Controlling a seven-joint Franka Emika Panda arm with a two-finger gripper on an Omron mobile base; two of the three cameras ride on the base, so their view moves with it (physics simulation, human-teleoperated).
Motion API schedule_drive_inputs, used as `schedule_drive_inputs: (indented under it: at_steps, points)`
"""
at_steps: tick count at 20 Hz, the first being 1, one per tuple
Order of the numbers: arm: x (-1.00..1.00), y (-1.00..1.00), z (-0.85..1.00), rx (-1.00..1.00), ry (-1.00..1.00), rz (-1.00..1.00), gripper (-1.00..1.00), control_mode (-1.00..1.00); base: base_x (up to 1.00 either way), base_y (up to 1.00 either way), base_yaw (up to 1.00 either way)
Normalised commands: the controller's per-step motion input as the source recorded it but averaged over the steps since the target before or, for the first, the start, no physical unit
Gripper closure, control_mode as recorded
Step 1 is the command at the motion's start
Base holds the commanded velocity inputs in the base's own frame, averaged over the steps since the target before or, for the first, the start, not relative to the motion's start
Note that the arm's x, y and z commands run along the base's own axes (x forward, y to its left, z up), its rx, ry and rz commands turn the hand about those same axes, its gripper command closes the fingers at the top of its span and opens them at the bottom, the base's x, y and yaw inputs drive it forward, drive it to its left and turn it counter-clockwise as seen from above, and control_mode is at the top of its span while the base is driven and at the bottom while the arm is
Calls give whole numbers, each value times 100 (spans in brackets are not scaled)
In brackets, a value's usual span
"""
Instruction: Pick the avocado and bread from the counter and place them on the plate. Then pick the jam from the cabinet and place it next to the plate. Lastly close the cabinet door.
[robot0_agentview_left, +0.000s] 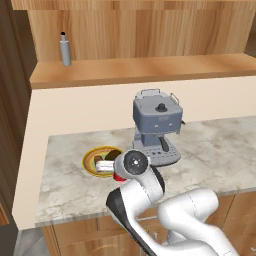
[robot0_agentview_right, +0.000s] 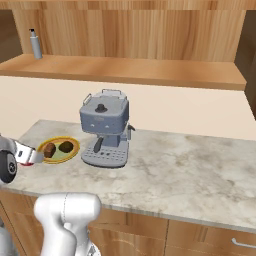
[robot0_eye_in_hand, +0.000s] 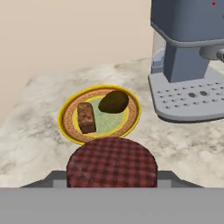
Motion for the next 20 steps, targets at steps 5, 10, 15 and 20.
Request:
schedule_drive_inputs:
  at_steps: [5, 10, 15, 20]
  points:
    - [28, 11, -22, -3, -6, -11, 100, -100, 0, 0, 0]
    - [14, 20, -21, -3, -2, -3, 100, -100, 0, 0, 0]
    - [0, 14, -22, -1, -9, 0, 100, -100, 0, 0, 0]
    - [0, 0, -24, 0, -11, 0, 100, -100, 0, 0, 0]
